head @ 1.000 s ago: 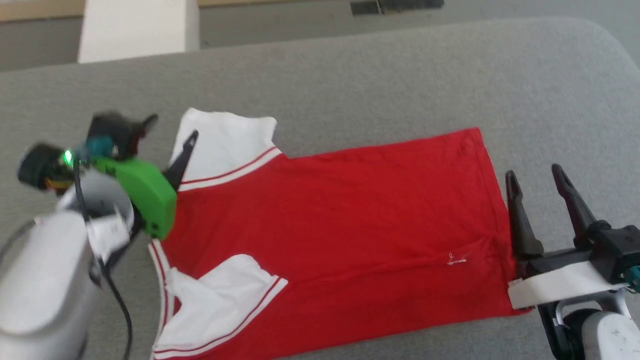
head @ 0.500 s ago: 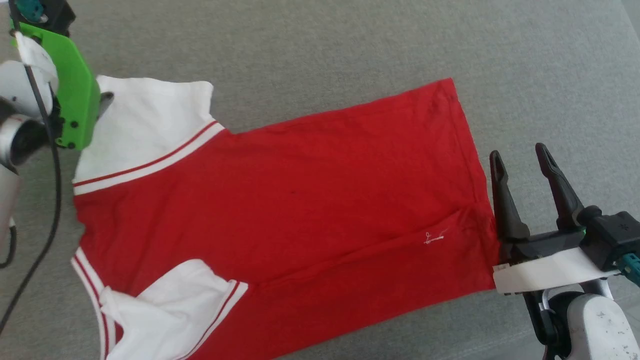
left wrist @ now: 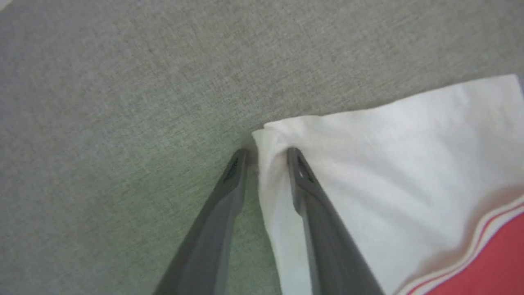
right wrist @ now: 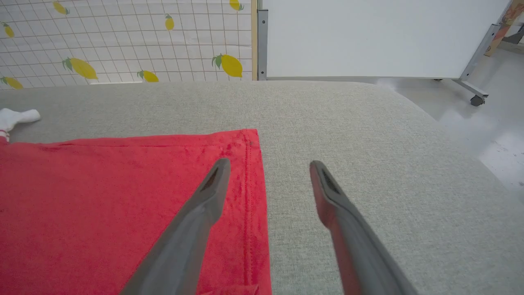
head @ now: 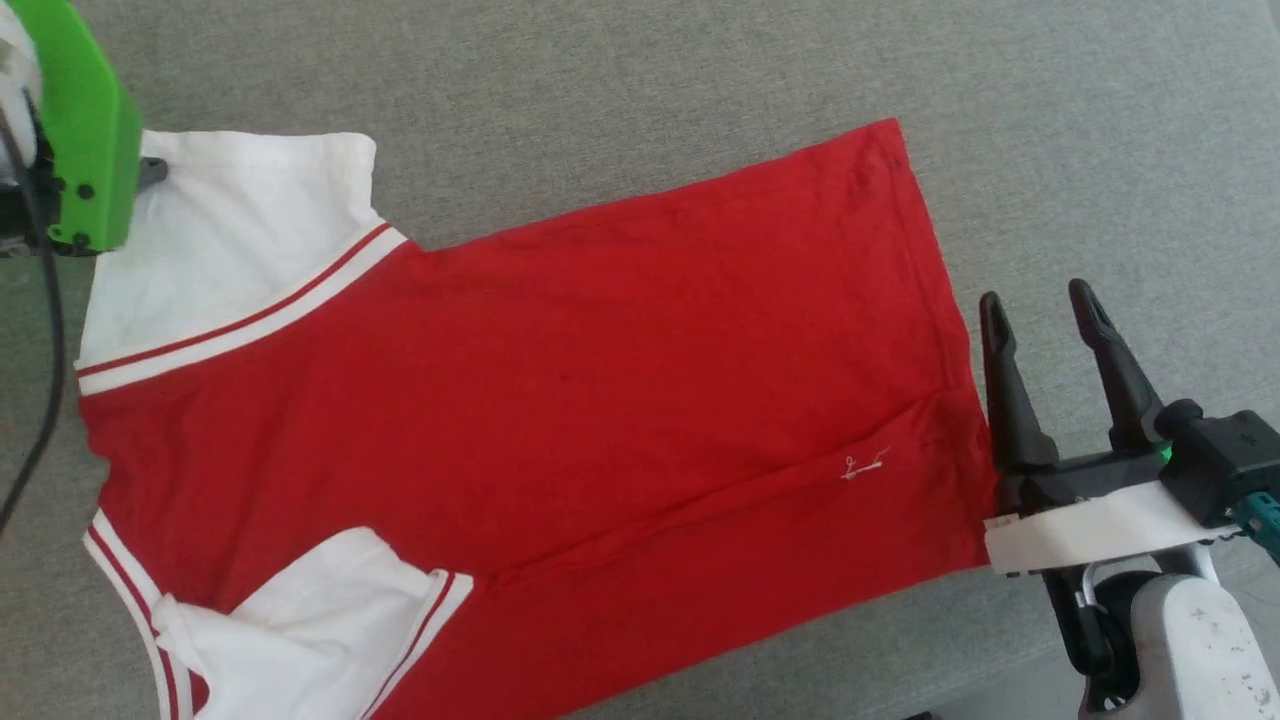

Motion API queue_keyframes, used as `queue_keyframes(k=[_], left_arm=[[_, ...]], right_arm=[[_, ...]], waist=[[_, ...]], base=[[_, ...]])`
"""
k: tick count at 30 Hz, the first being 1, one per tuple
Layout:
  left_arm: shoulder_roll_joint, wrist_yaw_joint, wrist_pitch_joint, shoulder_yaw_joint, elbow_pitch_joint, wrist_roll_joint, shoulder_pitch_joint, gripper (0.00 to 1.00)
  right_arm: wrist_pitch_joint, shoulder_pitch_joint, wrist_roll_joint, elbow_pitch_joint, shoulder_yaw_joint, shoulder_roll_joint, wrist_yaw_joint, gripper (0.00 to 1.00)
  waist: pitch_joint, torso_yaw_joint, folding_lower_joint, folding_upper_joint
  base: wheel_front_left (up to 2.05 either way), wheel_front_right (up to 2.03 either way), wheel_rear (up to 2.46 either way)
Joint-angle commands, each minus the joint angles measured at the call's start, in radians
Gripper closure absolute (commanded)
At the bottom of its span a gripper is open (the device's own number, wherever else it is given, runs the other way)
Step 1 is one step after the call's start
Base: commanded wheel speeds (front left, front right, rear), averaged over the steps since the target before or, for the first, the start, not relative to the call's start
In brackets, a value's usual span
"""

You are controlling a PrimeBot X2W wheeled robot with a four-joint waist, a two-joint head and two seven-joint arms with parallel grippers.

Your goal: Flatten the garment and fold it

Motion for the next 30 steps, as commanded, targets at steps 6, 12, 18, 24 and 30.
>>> queue_keyframes(k=[6, 12, 18, 24, 30], left_arm=[[-0.026, -0.004, -0.177, -0.035, -0.001, 0.061, 0.035, 1.0], [-0.045, -0.007, -0.338, -0.064, -0.014, 0.078, 0.059, 1.0], [-0.049, -0.008, -0.483, -0.139, -0.108, 0.058, 0.107, 1.0], [-0.018, -0.008, -0.643, -0.257, -0.238, 0.046, 0.154, 1.0], [-0.024, -0.008, -0.733, -0.307, -0.322, 0.062, 0.183, 1.0]], right_arm=[[0.042, -0.023, -0.042, 0.008, -0.014, -0.002, -0.002, 0.0], [0.18, -0.043, -0.014, -0.009, -0.003, -0.095, -0.002, 0.0], [0.462, -0.119, 0.095, -0.005, 0.042, -0.29, -0.002, 0.0], [0.734, -0.253, 0.239, 0.067, 0.115, -0.46, -0.002, 0.0], [0.877, -0.382, 0.324, 0.187, 0.198, -0.574, -0.002, 0.0]], waist=[[-0.04, 0.05, -0.0001, 0.0], [-0.118, 0.115, -0.0001, 0.0], [-0.177, 0.194, -0.0001, 0.0], [-0.178, 0.275, -0.0001, 0.0], [-0.15, 0.361, -0.0001, 0.0]], base=[[0.0, 0.0, 0.0], [0.0, 0.0, 0.0], [0.0, 0.0, 0.0], [0.0, 0.0, 0.0], [0.0, 0.0, 0.0]])
